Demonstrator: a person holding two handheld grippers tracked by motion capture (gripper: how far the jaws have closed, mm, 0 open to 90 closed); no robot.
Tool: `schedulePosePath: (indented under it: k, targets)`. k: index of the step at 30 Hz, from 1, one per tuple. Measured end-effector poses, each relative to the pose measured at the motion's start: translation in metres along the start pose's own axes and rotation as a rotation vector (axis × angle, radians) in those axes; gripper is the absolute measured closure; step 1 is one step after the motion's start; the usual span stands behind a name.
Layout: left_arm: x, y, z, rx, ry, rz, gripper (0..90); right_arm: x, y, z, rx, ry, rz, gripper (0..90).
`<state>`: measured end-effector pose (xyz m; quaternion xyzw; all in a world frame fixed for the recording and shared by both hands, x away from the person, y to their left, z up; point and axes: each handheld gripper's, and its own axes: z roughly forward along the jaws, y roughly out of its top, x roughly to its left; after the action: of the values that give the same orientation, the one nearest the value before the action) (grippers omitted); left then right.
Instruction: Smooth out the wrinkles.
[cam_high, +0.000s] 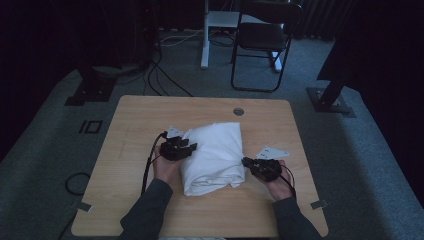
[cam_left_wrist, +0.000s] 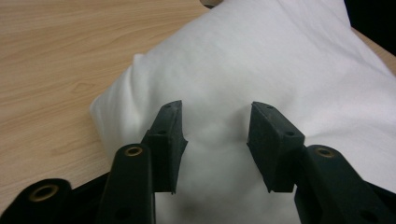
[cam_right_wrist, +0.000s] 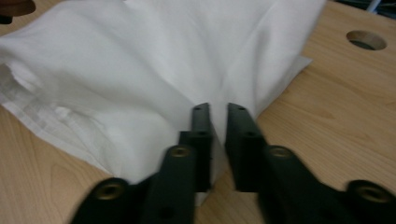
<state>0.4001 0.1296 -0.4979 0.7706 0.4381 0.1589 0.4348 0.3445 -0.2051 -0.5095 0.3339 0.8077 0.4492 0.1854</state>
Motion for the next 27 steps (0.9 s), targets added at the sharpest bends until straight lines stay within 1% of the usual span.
schedulePosePath:
  k: [1, 2, 5, 7, 8, 10, 12, 14, 15, 17, 18, 19, 20, 24, 27]
  targets:
    - [-0.001, 0.001, -0.001, -0.002, -0.001, 0.002, 54.7, 0.0, 0.001, -0.001, -0.004, -0.007, 0.003, 67.6]
    - [-0.003, 0.001, -0.002, -0.007, -0.007, 0.005, 54.7, 0.0, 0.003, -0.002, -0.017, -0.012, 0.006, 65.1]
    - [-0.009, 0.003, -0.003, -0.024, -0.021, 0.01, 54.7, -0.001, 0.014, -0.005, -0.072, -0.017, 0.024, 56.1]
    - [-0.015, 0.004, -0.003, -0.029, -0.029, 0.028, 54.7, 0.0, 0.025, -0.003, -0.112, -0.007, 0.023, 54.8]
    - [-0.017, 0.005, -0.004, -0.03, -0.03, 0.033, 54.7, 0.002, 0.032, 0.001, -0.124, 0.0, 0.013, 54.1]
    - [-0.023, 0.005, -0.005, -0.036, -0.046, 0.046, 54.7, 0.004, 0.042, 0.011, -0.126, 0.014, -0.001, 53.5]
    - [-0.03, 0.004, -0.006, -0.039, -0.053, 0.063, 54.6, 0.005, 0.05, 0.026, -0.113, 0.019, -0.003, 53.5]
    - [-0.036, 0.003, -0.009, -0.04, -0.068, 0.076, 54.6, 0.004, 0.056, 0.045, -0.102, 0.026, 0.001, 53.4]
    - [-0.039, 0.001, -0.01, -0.04, -0.075, 0.084, 54.6, 0.003, 0.058, 0.051, -0.094, 0.027, 0.004, 53.3]
    - [-0.046, -0.003, -0.011, -0.044, -0.091, 0.092, 54.6, -0.001, 0.06, 0.069, -0.06, 0.011, 0.01, 53.3]
    - [-0.049, -0.005, -0.011, -0.041, -0.099, 0.094, 54.6, -0.005, 0.059, 0.08, -0.028, -0.001, 0.006, 53.4]
    - [-0.052, -0.009, -0.011, -0.04, -0.108, 0.095, 54.6, -0.007, 0.059, 0.086, -0.011, -0.006, 0.01, 53.5]
    - [-0.054, -0.011, -0.011, -0.039, -0.114, 0.095, 54.5, -0.011, 0.057, 0.094, 0.013, -0.009, 0.027, 53.9]
    - [-0.061, -0.022, -0.01, -0.024, -0.136, 0.092, 54.2, -0.019, 0.048, 0.113, 0.079, 0.0, 0.081, 54.5]
    - [-0.063, -0.033, -0.003, 0.009, -0.107, 0.119, 54.4, -0.021, 0.042, 0.121, 0.109, 0.015, 0.113, 54.7]
